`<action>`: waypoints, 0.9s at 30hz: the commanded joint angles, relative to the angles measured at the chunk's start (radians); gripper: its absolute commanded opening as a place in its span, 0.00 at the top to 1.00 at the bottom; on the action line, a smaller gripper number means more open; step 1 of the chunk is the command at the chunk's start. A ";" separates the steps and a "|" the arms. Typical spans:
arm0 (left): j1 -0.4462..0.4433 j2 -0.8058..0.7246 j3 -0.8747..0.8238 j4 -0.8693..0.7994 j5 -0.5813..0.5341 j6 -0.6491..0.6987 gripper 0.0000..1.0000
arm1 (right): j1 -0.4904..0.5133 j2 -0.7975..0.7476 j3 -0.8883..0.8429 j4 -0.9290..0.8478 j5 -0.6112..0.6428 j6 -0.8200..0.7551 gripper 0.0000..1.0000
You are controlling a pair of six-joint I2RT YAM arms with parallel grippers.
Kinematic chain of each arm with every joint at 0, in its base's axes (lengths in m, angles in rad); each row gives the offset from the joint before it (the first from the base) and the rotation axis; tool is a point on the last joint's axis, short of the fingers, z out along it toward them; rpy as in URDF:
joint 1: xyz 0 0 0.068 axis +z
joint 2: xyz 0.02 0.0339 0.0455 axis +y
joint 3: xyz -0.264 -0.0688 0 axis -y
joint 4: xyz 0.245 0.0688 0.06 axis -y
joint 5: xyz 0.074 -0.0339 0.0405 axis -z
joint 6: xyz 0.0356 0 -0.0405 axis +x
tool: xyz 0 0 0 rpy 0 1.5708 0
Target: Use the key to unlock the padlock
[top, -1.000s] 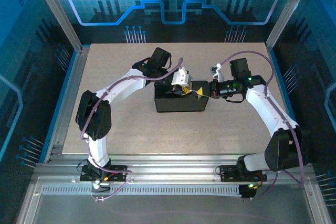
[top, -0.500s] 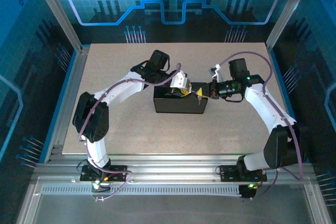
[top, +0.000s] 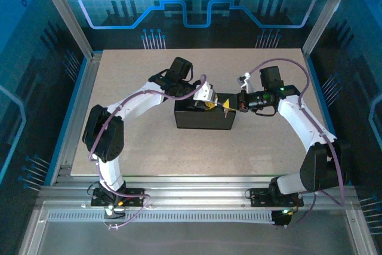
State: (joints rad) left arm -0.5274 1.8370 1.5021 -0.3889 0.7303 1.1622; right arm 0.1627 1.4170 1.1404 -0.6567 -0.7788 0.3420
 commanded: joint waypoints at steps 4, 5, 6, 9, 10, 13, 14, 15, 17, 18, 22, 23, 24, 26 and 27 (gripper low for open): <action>-0.003 -0.048 -0.017 0.022 0.043 0.039 1.00 | 0.025 0.026 0.016 0.021 -0.026 0.015 1.00; -0.003 -0.050 -0.019 0.022 0.044 0.039 1.00 | 0.027 0.031 0.018 0.022 -0.025 0.015 1.00; -0.003 -0.052 -0.022 0.023 0.046 0.038 1.00 | 0.031 0.035 0.022 0.021 -0.022 0.015 1.00; -0.002 -0.055 -0.026 0.028 0.045 0.036 1.00 | 0.032 0.040 0.028 0.017 -0.014 0.014 1.00; -0.002 -0.055 -0.026 0.028 0.044 0.037 1.00 | 0.033 0.037 0.028 0.014 -0.009 0.014 1.00; -0.001 -0.055 -0.031 0.029 0.044 0.042 1.00 | 0.030 0.033 0.023 0.019 -0.005 0.017 1.00; -0.001 -0.056 -0.035 0.032 0.045 0.045 1.00 | 0.029 0.035 0.022 0.023 -0.010 0.021 1.00; -0.001 -0.060 -0.037 0.032 0.050 0.048 1.00 | 0.029 0.038 0.022 0.025 -0.011 0.024 1.00; -0.003 -0.063 -0.044 0.033 0.053 0.058 1.00 | 0.030 0.044 0.021 0.041 -0.028 0.036 1.00; -0.005 -0.066 -0.047 0.030 0.050 0.068 1.00 | 0.031 0.045 0.021 0.051 -0.037 0.042 1.00; -0.007 -0.075 -0.057 0.034 0.043 0.078 1.00 | 0.038 0.058 0.039 0.051 -0.059 0.043 1.00; -0.007 -0.078 -0.061 0.040 0.045 0.080 1.00 | 0.039 0.060 0.044 0.046 -0.061 0.041 1.00; -0.009 -0.082 -0.065 0.043 0.046 0.084 1.00 | 0.040 0.063 0.049 0.041 -0.060 0.039 1.00; -0.011 -0.090 -0.075 0.057 0.046 0.089 1.00 | 0.040 0.070 0.060 0.026 -0.060 0.031 1.00; -0.012 -0.093 -0.075 0.058 0.045 0.088 1.00 | 0.040 0.074 0.064 0.022 -0.065 0.031 1.00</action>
State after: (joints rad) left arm -0.5224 1.7935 1.4445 -0.3668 0.7105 1.2026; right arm 0.1768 1.4719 1.1629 -0.6357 -0.7982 0.3737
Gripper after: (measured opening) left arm 0.288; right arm 0.047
